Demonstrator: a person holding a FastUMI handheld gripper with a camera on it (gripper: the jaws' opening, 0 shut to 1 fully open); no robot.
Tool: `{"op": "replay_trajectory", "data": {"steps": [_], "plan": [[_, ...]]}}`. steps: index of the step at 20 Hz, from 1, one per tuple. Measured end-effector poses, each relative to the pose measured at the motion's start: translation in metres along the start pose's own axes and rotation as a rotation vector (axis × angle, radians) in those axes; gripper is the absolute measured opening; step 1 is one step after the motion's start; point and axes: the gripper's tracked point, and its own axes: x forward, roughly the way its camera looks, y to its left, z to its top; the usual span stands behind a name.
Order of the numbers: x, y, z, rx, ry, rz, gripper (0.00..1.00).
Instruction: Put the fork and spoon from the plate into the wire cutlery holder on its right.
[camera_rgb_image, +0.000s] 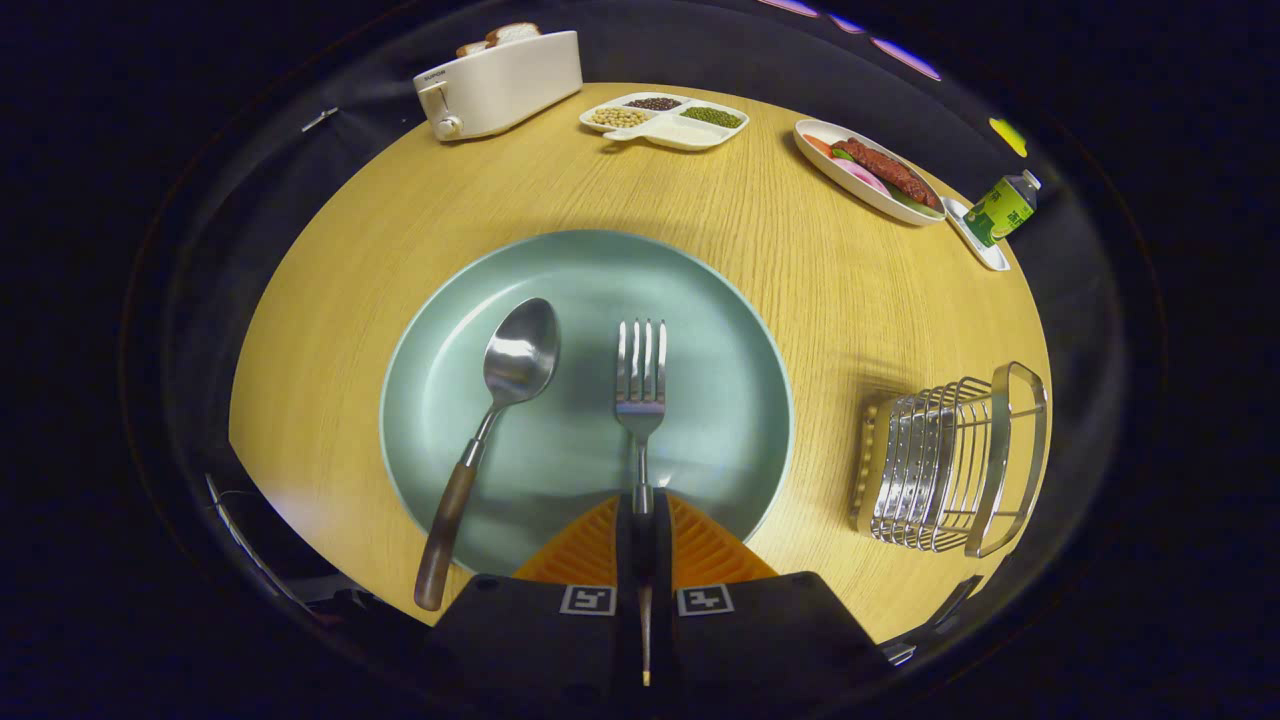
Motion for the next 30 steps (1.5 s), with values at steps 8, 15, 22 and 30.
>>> {"op": "replay_trajectory", "data": {"steps": [8, 15, 22, 30], "plan": [[-0.099, -0.032, 0.037, 0.042, -0.129, 0.123, 0.07], [-0.165, -0.144, 0.009, -0.041, 0.069, 0.026, 0.07], [-0.137, -0.173, -0.032, -0.107, 0.400, 0.039, 0.07], [-0.116, -0.173, -0.036, -0.205, 0.631, 0.021, 0.08]]}}
